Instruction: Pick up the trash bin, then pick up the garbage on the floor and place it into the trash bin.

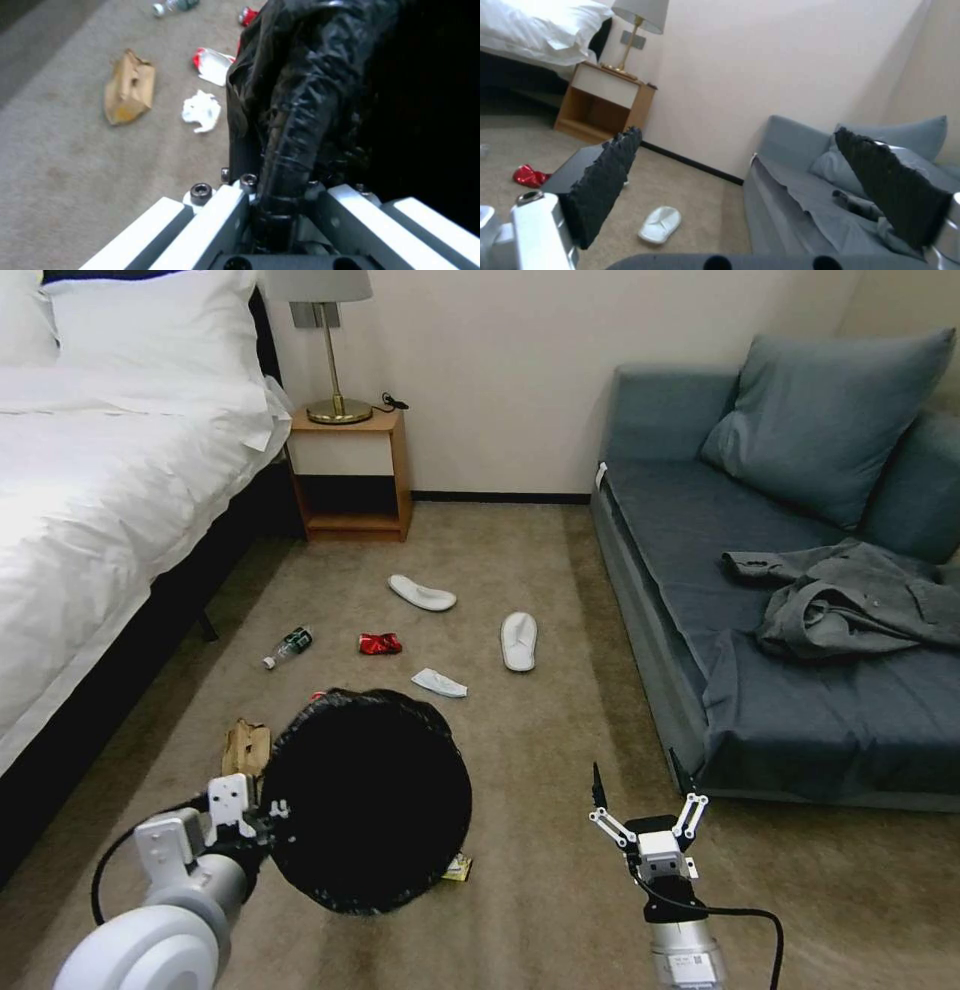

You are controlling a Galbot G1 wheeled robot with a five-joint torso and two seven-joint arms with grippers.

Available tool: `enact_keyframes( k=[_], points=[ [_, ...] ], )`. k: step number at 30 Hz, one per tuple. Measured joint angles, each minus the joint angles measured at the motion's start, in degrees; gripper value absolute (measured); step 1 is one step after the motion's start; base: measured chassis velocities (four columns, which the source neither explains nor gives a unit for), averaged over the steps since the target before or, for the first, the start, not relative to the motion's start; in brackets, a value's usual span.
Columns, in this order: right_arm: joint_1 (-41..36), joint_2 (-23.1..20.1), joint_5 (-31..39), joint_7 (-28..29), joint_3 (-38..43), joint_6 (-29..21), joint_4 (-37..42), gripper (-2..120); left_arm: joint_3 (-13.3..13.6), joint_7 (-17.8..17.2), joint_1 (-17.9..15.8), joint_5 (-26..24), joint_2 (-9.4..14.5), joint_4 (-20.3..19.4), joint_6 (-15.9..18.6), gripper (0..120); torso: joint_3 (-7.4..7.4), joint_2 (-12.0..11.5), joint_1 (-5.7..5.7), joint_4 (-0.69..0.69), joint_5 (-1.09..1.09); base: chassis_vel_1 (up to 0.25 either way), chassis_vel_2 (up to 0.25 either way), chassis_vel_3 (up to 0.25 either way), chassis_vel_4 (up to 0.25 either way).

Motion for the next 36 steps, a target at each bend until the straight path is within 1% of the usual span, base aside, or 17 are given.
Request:
enact_keyframes(
  k=[2, 3, 4, 6, 8, 9, 11, 17, 19, 20, 22, 24, 29, 36],
  points=[
    [0.68, 0.0, -0.42, -0.01, -0.75, 0.29, -0.95, 100, -2.16, -0.04, -0.49, -0.46, 0.24, -0.03, 0.0, 0, 0.0, 0.0, 0.0, 0.01, 0.0, 0.0, 0.0, 0.0, 0.0],
    [0.68, 0.0, -0.42, -0.01, -0.75, 0.29, -0.95, 100, -2.16, -0.04, -0.49, -0.46, 0.24, -0.03, 0.0, 0, 0.0, 0.0, 0.0, 0.01, 0.0, 0.0, 0.0, 0.0, 0.0],
    [0.87, 0.0, -0.66, -0.01, -1.06, 0.29, -1.38, 100, -2.97, -0.04, -0.84, -0.78, 0.41, -0.04, 0.0, 0, 0.0, 0.0, 0.0, 0.01, 0.0, 0.0, 0.0, 0.0, 0.0],
    [1.01, 0.0, -0.72, -0.01, -1.29, 0.29, -1.64, 100, -3.46, -0.03, -1.03, -0.93, 0.5, -0.04, 0.0, 0, 0.0, 0.0, 0.0, 0.0, 0.0, 0.0, 0.0, 0.0, 0.0],
    [2.0, 0.0, -0.77, -0.44, -2.08, 0.27, -3.13, 100, -6.24, -0.03, -2.46, -2.23, 0.79, 0.45, 0.0, 0, 0.01, 0.0, 0.0, 0.01, 0.0, 0.0, 0.0, 0.0, 0.0],
    [2.0, 0.0, -0.77, -0.44, -2.08, 0.27, -3.13, 100, -6.24, -0.03, -2.46, -2.23, 0.79, 0.45, 0.0, 0, 0.01, 0.0, 0.0, 0.01, 0.0, 0.0, 0.0, 0.0, 0.0],
    [2.41, 0.0, -0.53, -0.61, -2.13, 0.15, -3.91, 100, -7.34, -0.03, -3.18, -2.73, 1.08, 1.39, 0.0, 0, 0.01, 0.0, 0.0, 0.01, 0.0, 0.0, 0.0, 0.0, 0.0],
    [3.06, 0.0, -0.42, -0.64, -1.64, -0.29, -4.61, 100, -6.97, 0.01, -4.03, -2.59, 1.32, 2.48, 0.0, 0, 0.01, 0.0, 0.0, 0.01, 0.0, 0.0, 0.0, 0.0, 0.0],
    [3.63, -0.01, -0.02, -0.04, -1.19, -1.02, -4.8, 100, -5.11, 0.08, -4.58, -1.16, 0.92, 3.15, 0.0, 0, 0.01, 0.0, 0.0, 0.0, 0.0, 0.0, 0.0, 0.0, 0.0],
    [3.63, -0.01, -0.02, -0.04, -1.19, -1.02, -4.8, 100, -5.11, 0.08, -4.58, -1.16, 0.92, 3.15, 0.0, 0, 0.01, 0.0, 0.0, 0.0, 0.0, 0.0, 0.0, 0.0, 0.0],
    [3.55, 0.0, -0.1, 0.2, -1.12, -1.47, -4.57, 100, -3.92, 0.38, -4.47, 0.01, 0.54, 3.32, 0.0, 0, 0.01, 0.0, 0.01, 0.0, 0.01, 0.0, 0.0, 0.0, 0.0],
    [3.54, 0.0, -0.4, 0.21, -0.92, -1.46, -4.5, 100, -3.52, 0.51, -4.35, 0.4, 0.44, 3.33, 0.0, 0, 0.01, 0.01, 0.01, 0.0, 0.01, 0.0, 0.0, 0.0, 0.0],
    [3.17, -0.01, -1.04, 0.21, -0.79, -1.45, -4.29, 100, -3.27, 0.63, -4.26, 0.73, 0.61, 3.32, 0.0, 0, 0.01, 0.01, 0.01, 0.0, 0.01, 0.027, 0.037, -0.03, -0.033],
    [2.6, 0.0, -1.85, 0.22, -0.82, -1.35, -4.25, 100, -2.88, 0.7, -4.05, 0.99, 0.52, 3.03, 0.0, 0, 0.0, 0.01, 0.01, 0.0, 0.02, 0.17, 0.144, -0.143, -0.159]
  ],
)
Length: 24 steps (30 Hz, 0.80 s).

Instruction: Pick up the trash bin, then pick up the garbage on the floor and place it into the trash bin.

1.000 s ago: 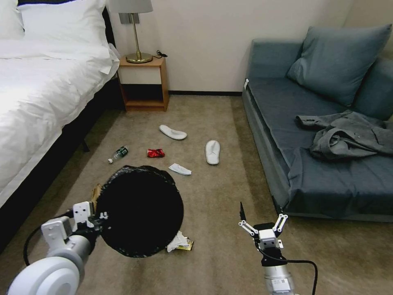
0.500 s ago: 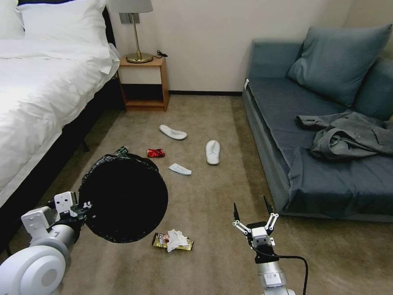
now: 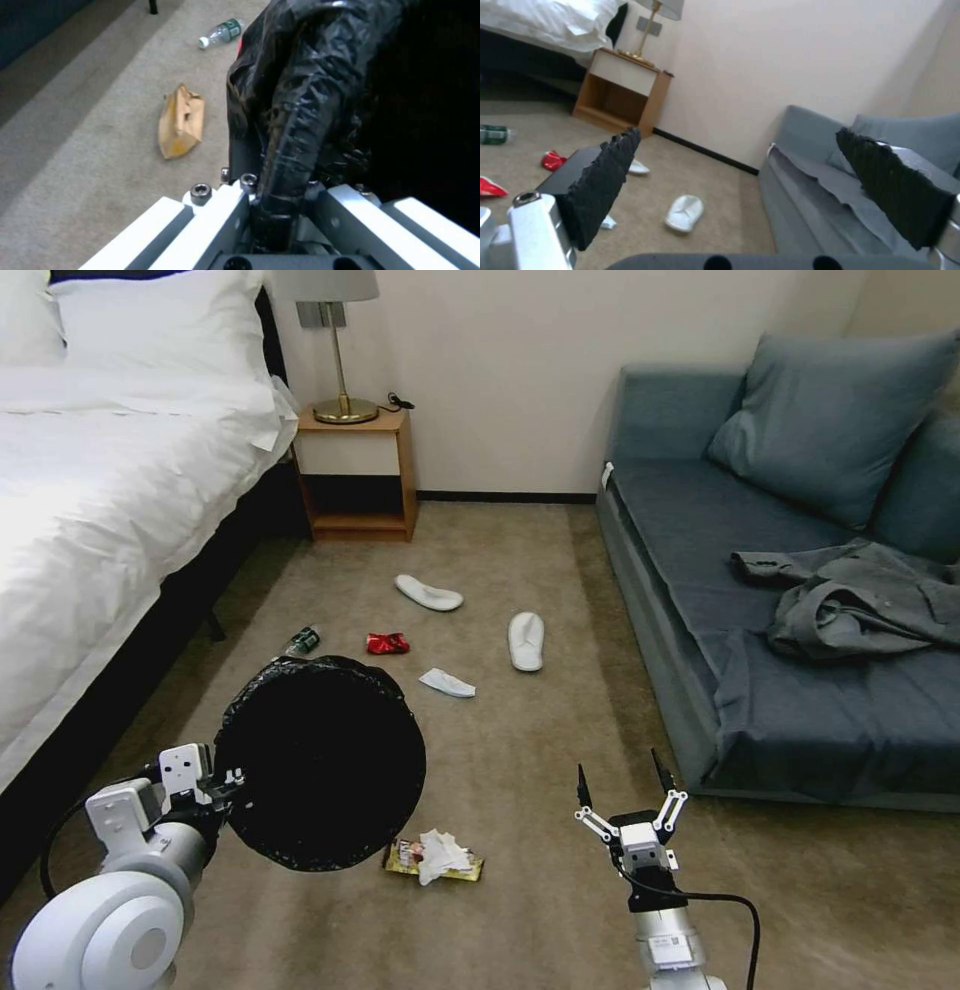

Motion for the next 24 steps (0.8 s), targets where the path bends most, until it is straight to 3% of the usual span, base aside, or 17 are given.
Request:
enact_keyframes(
  k=[12, 24],
  points=[
    [-0.25, 0.03, 0.77, 0.18, -0.46, 0.7, -0.09, 100, 0.48, 0.0, 0.1, 0.42, -0.38, -0.17, 0.0, 0, 0.0, -0.01, 0.0, 0.01, -0.02, 0.214, 0.218, -0.206, -0.205],
    [-0.41, -0.01, 1.22, -1.06, -0.14, 1.72, 0.05, 100, 2.32, 0.33, 0.72, 1.92, -1.47, -0.34, 0.0, 0, 0.0, 0.0, -0.01, 0.0, -0.01, -0.001, -0.008, 0.012, 0.006]
  ],
)
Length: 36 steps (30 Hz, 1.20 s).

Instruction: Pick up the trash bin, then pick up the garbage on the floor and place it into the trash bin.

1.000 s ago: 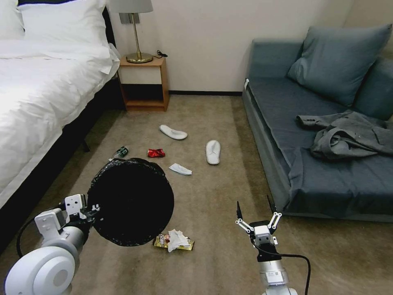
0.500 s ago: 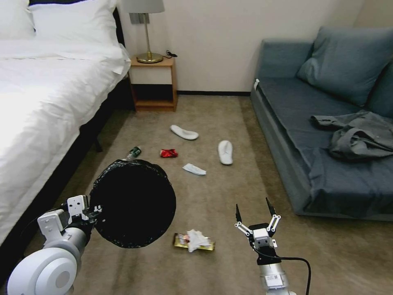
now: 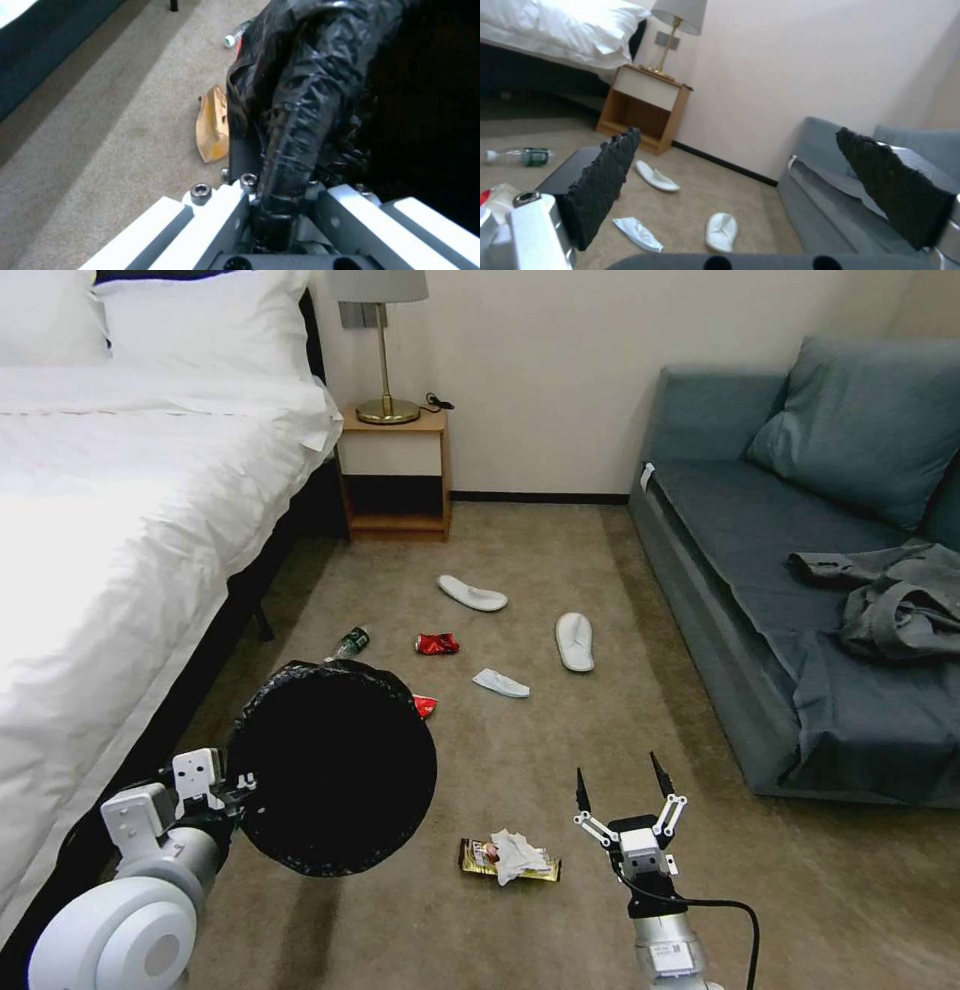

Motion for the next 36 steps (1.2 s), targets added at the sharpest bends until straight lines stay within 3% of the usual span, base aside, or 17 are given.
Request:
enact_keyframes(
  k=[7, 9, 12, 17, 29, 36],
  points=[
    [-0.35, 0.02, 0.37, -1.4, 0.92, -0.19, 0.49, 99, 0.57, 0.24, 0.31, 0.88, -0.17, -0.2, 0.0, 0, 0.0, 0.0, 0.0, 0.0, -0.01, 0.0, 0.0, 0.0, 0.0],
    [-0.4, 0.02, 0.35, -1.22, 1.05, -0.58, 0.58, 90, 0.65, 0.41, 0.45, 1.24, -0.21, -0.34, 0.0, 0, 0.0, 0.0, 0.0, 0.0, 0.0, 0.0, 0.0, 0.0, 0.0],
    [-0.59, 0.01, 0.14, -1.2, 1.13, -0.73, 0.75, 88, 0.69, 0.45, 0.62, 1.41, -0.25, -0.43, 0.0, 0, 0.0, 0.0, 0.0, 0.0, 0.0, 0.0, 0.0, 0.0, 0.0],
    [-0.64, 0.01, 0.01, -0.74, 1.36, -1.06, 0.83, 99, 1.0, 0.78, 0.99, 2.29, -0.39, -0.62, 0.0, 0, -0.01, 0.0, -0.01, 0.01, 0.0, -0.056, 0.069, 0.065, -0.057],
    [-0.38, 0.01, -1.33, -1.06, 0.9, 1.21, 0.26, 100, 1.26, 1.03, 1.16, 3.26, -0.94, -0.69, 0.0, 0, 0.02, -0.01, 0.03, 0.0, -0.01, -0.172, 0.169, 0.173, -0.165],
    [-0.37, 0.02, -0.95, -0.33, 0.29, 1.77, -0.26, 100, 1.56, 1.08, 0.9, 3.47, -1.21, -0.47, 0.0, 0, -0.01, -0.01, 0.0, 0.01, -0.01, 0.004, 0.022, 0.006, -0.014]
  ],
)
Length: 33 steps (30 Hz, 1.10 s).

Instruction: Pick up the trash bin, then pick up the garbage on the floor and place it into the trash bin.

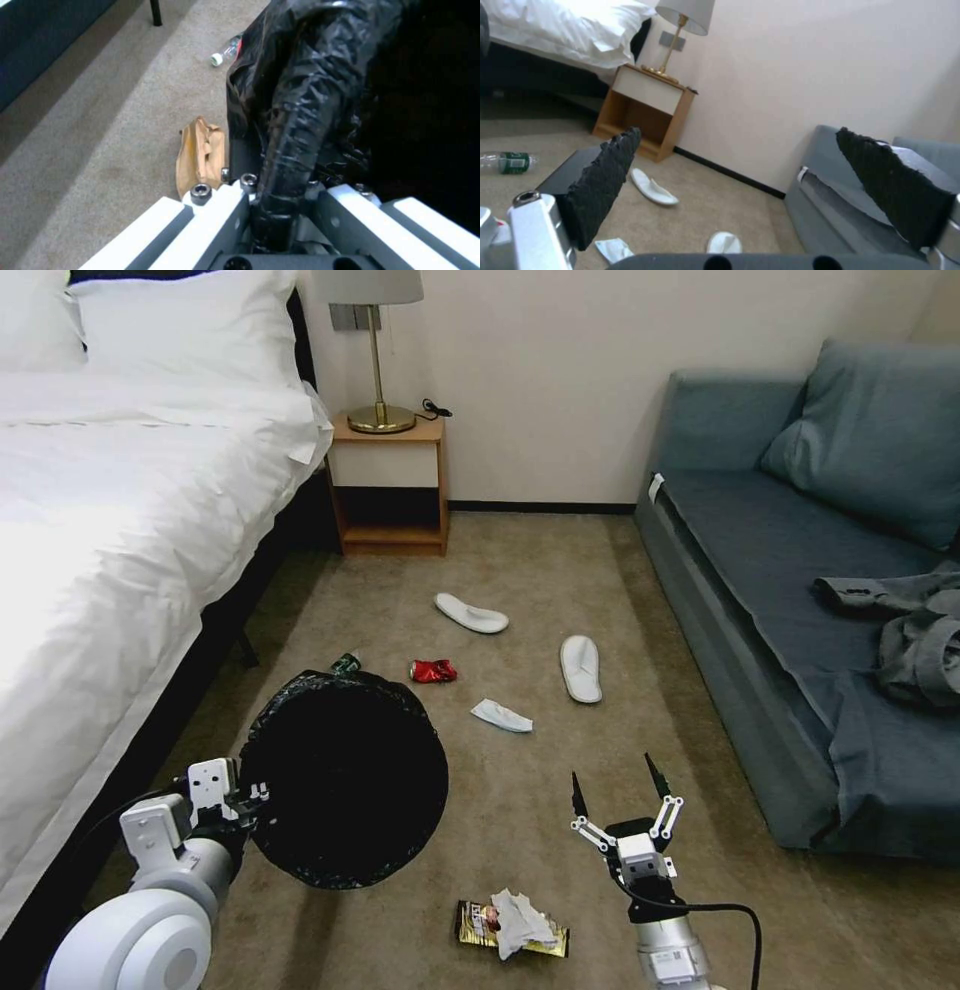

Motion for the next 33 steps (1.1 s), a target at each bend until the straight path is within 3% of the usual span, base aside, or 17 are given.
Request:
enact_keyframes(
  k=[7, 14, 22, 29, 31, 32, 33],
  points=[
    [-0.02, 0.0, 1.76, 0.53, -1.83, -0.09, -0.42, 100, 0.45, 0.18, -0.5, 0.04, 0.02, 0.65, 0.0, 0, 0.0, 0.0, 0.0, 0.0, 0.0, 0.016, -0.011, -0.012, 0.006],
    [-2.39, -1.81, 2.95, 0.31, -3.68, -3.56, 0.4, 100, 1.13, 0.76, -0.57, 1.08, -0.66, 0.63, 0.0, 0, 0.0, 0.0, 0.0, 0.0, 0.03, 0.0, 0.0, 0.0, 0.0],
    [-6.56, -11.97, 5.65, -11.3, -3.61, -7.18, 1.73, 100, 1.74, 1.13, -1.54, 1.89, -0.63, 1.57, 0.0, 0, 0.0, 0.0, 0.0, -0.01, 0.01, 0.0, 0.0, 0.0, 0.0],
    [-6.9, -18.44, 8.95, -15.77, -3.45, -10.33, 2.14, 100, 2.19, 1.36, -1.51, 2.38, -0.52, 1.74, 0.0, 0, 0.0, 0.0, 0.0, -0.01, 0.03, 0.0, 0.0, 0.0, 0.0],
    [-6.7, -25.41, 13.46, -18.51, -3.26, -11.89, 3.1, 100, 2.49, 1.72, -1.41, 3.21, -0.74, 2.06, -0.17, 0, 0.01, 0.0, 0.0, -0.02, 0.03, 0.0, 0.0, 0.0, 0.0],
    [-6.7, -25.41, 13.46, -18.51, -3.26, -11.89, 3.1, 100, 2.49, 1.72, -1.41, 3.21, -0.74, 2.06, -0.17, 0, 0.01, 0.0, 0.0, -0.02, 0.03, 0.0, 0.0, 0.0, 0.0],
    [-6.37, -29.5, 15.66, -19.18, -3.27, -12.35, 3.3, 100, 2.65, 1.88, -1.4, 3.67, -0.98, 2.24, -0.3, 0, 0.01, 0.0, 0.0, 0.0, 0.02, 0.0, 0.0, 0.0, 0.0]
  ],
)
